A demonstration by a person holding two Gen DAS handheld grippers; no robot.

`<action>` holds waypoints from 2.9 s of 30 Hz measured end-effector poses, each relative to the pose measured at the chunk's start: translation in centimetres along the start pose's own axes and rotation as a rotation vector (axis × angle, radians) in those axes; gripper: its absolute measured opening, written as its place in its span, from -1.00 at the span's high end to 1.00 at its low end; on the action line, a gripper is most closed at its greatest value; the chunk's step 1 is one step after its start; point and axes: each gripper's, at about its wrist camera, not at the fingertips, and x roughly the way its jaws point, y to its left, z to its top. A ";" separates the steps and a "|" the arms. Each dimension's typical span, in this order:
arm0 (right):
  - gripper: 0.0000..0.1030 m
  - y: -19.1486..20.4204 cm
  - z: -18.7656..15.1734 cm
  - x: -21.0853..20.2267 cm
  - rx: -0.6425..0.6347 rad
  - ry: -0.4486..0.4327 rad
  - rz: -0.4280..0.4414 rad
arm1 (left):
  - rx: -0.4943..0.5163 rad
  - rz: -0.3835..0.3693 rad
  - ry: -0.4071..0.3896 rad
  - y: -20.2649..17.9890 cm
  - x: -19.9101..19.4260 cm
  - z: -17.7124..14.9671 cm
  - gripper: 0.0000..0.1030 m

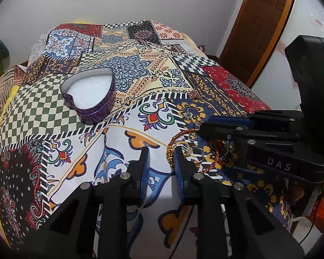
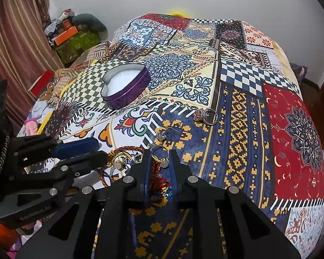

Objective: Organize jewelry
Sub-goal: 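Grasp the gold red-beaded bracelet with the left tool while the right tool grasps a gold ring, then carry the bracelet with the left tool while the right tool drops the gold ring into the purple tin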

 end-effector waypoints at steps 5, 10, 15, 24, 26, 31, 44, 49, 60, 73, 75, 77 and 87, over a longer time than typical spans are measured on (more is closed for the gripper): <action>0.76 0.1 -0.2 -0.7 -0.012 -0.023 -0.023 | 0.003 -0.002 0.018 -0.4 0.4 0.1 0.58; 0.88 -0.3 -0.3 -1.4 -0.003 -0.035 -0.021 | 0.018 0.020 0.021 -0.7 0.9 0.0 0.81; 0.88 -0.7 -0.6 -1.7 0.001 -0.041 -0.028 | 0.009 0.027 0.010 -0.5 0.7 0.0 0.81; 0.63 -1.0 -1.4 -1.3 -0.014 0.013 -0.054 | -0.014 0.027 -0.037 0.3 -0.5 0.5 0.82; 0.61 -1.1 -1.3 -1.2 -0.013 0.008 -0.067 | -0.010 0.027 -0.047 0.3 -0.8 0.5 0.82; 0.61 -1.1 -0.8 -0.5 -0.024 0.010 -0.082 | -0.001 0.016 -0.075 0.1 -1.5 0.7 0.82; 0.67 -0.3 -0.7 -1.1 -0.047 -0.030 -0.103 | -0.012 -0.001 -0.135 -0.1 -3.4 1.8 0.83; 0.67 0.3 -0.2 -2.8 -0.049 -0.071 -0.103 | -0.005 0.004 -0.171 -0.5 -5.0 2.2 0.83; 0.66 3.0 1.3 -5.9 -0.070 -0.161 -0.096 | 0.020 0.059 -0.248 -0.5 -8.5 3.3 0.83; 0.66 5.7 4.0 -6.7 -0.078 -0.235 -0.052 | 0.023 0.146 -0.305 1.9 -10.3 5.0 0.83; 0.66 6.0 4.5 -6.4 -0.085 -0.236 -0.048 | 0.018 0.153 -0.306 2.4 -10.2 5.3 0.83; 0.66 6.2 4.9 -6.0 -0.092 -0.236 -0.045 | 0.013 0.163 -0.308 3.0 -10.1 5.5 0.83; 0.66 6.8 7.4 -2.9 -0.123 -0.198 -0.026 | -0.001 0.194 -0.301 5.9 -8.4 7.4 0.83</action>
